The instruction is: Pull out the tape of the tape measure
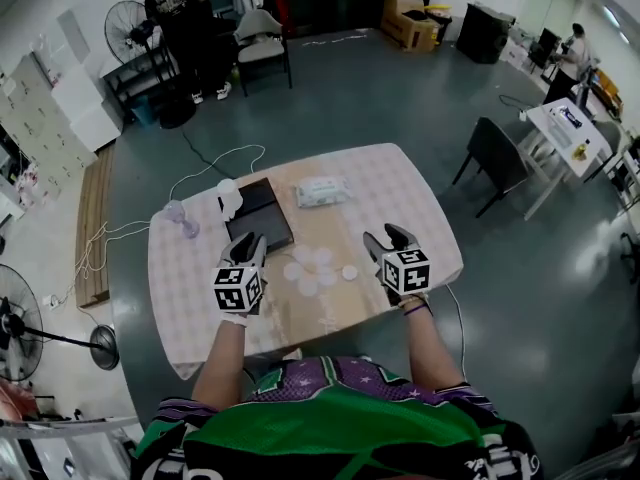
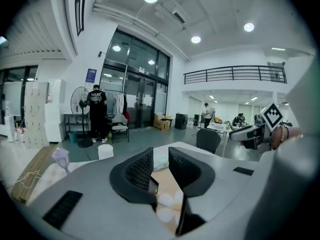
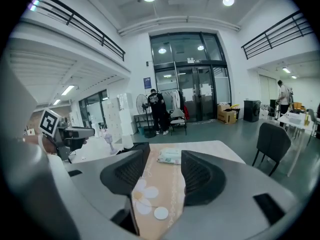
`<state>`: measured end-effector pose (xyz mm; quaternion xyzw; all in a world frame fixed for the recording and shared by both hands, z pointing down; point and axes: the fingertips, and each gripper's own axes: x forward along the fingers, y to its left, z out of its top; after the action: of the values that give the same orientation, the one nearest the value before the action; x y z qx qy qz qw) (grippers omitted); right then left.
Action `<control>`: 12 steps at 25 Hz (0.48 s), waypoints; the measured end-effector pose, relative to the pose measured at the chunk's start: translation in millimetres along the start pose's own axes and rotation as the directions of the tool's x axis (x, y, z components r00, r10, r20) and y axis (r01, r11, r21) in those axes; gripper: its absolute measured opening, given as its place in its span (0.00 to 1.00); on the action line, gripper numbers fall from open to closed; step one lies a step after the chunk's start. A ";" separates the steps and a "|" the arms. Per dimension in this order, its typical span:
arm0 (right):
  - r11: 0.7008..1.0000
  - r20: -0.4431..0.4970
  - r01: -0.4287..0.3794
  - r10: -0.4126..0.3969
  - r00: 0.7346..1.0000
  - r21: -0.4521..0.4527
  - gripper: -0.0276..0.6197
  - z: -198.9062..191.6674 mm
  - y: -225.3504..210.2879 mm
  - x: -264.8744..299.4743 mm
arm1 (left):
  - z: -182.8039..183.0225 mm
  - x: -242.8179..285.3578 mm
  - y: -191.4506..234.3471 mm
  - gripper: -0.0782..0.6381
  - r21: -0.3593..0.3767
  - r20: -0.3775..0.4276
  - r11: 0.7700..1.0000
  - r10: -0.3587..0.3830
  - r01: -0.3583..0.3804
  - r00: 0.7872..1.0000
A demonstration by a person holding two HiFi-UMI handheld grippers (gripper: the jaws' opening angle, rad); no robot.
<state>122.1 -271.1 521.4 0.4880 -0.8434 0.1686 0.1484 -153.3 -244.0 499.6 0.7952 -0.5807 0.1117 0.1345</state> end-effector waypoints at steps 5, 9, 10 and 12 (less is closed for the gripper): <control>0.999 0.051 -0.021 0.023 0.998 -0.035 0.42 34.3 7.8 -11.3 | 40.4 -19.5 -5.5 0.26 0.037 0.090 0.999 -0.003 0.000 0.996; 0.998 0.099 -0.032 0.038 0.994 -0.055 0.42 57.7 16.0 -23.2 | 67.6 -34.6 -12.0 0.26 0.057 0.152 0.998 -0.016 0.007 0.988; 0.998 0.116 -0.034 0.040 0.993 -0.054 0.42 65.0 17.4 -27.3 | 74.8 -38.8 -14.8 0.26 0.064 0.164 0.998 -0.022 0.012 0.986; 0.998 0.151 -0.038 0.045 0.988 -0.051 0.42 79.8 20.3 -35.6 | 88.9 -47.2 -20.8 0.26 0.078 0.189 0.997 -0.037 0.022 0.981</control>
<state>114.6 -268.4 432.0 0.4781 -0.8660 0.1138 0.0919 -145.8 -226.3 398.7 0.8152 -0.5744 0.0549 0.0499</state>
